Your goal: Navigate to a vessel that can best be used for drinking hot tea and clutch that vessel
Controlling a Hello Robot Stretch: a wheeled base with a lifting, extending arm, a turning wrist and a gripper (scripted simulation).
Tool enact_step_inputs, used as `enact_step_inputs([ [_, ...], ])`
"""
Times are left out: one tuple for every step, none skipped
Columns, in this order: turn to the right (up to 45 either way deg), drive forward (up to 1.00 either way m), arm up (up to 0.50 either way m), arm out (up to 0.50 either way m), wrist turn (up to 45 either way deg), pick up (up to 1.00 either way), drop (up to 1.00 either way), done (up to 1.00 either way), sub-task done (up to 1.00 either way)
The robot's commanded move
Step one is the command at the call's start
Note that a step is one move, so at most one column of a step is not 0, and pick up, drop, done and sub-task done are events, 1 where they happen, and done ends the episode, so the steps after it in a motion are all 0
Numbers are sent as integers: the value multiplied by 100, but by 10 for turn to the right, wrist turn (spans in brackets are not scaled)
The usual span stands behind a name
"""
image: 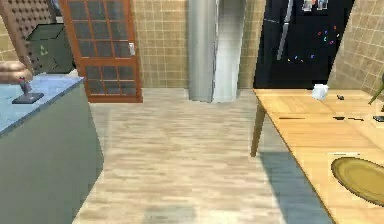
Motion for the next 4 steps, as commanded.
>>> enact_step_inputs([
  [330,0,0,0,0,0,0,0,0],
  [0,5,0,0,0,0,0,0,0],
  [-300,0,0,0,0,0,0,0,0],
  [0,95,0,0,0,0,0,0,0],
])
